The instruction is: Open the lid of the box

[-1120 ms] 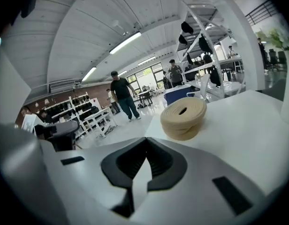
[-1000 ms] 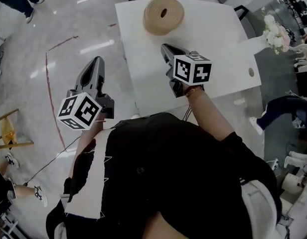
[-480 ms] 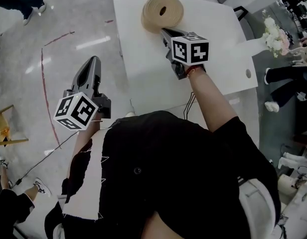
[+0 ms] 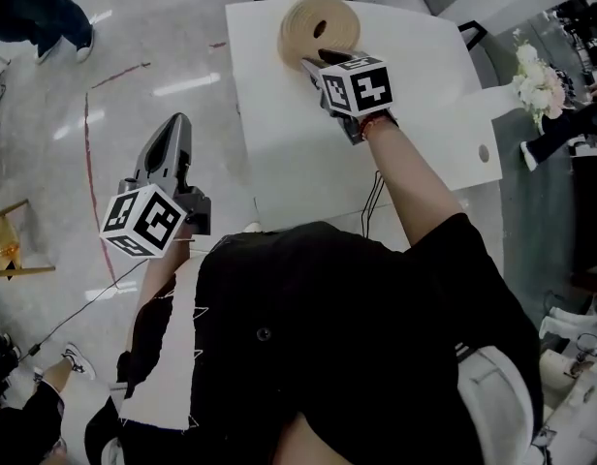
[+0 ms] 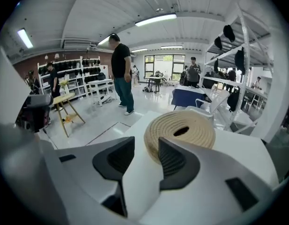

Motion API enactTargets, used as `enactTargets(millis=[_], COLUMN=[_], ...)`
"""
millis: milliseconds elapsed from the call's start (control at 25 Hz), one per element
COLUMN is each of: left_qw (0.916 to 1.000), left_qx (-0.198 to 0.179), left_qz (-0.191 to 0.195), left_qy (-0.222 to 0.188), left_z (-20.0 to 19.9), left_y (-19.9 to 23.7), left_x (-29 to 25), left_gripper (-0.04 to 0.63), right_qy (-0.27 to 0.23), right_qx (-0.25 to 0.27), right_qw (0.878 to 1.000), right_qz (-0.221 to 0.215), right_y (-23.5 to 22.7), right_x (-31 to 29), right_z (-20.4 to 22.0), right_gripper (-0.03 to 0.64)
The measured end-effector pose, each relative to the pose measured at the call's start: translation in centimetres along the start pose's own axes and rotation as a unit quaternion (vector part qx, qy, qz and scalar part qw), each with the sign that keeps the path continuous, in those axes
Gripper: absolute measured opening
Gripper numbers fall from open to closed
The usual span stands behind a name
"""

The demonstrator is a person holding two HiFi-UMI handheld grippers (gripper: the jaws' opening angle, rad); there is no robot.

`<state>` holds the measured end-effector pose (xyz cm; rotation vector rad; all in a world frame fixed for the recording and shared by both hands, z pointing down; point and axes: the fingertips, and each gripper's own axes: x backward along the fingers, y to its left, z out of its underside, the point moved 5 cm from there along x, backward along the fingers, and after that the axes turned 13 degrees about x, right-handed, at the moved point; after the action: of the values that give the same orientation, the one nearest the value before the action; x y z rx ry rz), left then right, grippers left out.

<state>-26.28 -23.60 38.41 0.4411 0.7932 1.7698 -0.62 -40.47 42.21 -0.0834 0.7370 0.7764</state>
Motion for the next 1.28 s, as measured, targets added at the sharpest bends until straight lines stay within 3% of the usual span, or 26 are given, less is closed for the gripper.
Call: enactTargets(millis=[160,400,600,1000,1280], left_qw=[0.9999,0.9998,0.9997,0.9996,0.9998], left_qx=[0.002,0.002,0.002,0.015,0.015], left_qz=[-0.011,-0.019,-0.023,-0.022,-0.011], left_qy=[0.001,-0.004,-0.007,-0.012,-0.009], left_z=[0.1,-0.1,-0.6,-1.0,-0.7], left_y=[0.6,1.3,1.9,3.2,3.1], left_x=[0.4,1.0,1.3,1.5,1.0], left_gripper=[0.011,0.011,0.011,0.011,0.011], right_qy=[0.038,0.068,0.087,0.086,0.1], right_qx=[0.074,0.18,0.177,0.167,0.19], right_qw=[0.997,0.981,0.98,0.981,0.975], right_qz=[0.005,0.019,0.014,0.047,0.061], right_y=[0.2,0.8,0.9,0.8,0.8], right_x=[-1.5,-3.9,-5.3,-5.7,-5.9], right_z=[0.2,-0.1,0.1,0.5,0.7], right_gripper=[0.178,0.18,0.204,0.164,0.141])
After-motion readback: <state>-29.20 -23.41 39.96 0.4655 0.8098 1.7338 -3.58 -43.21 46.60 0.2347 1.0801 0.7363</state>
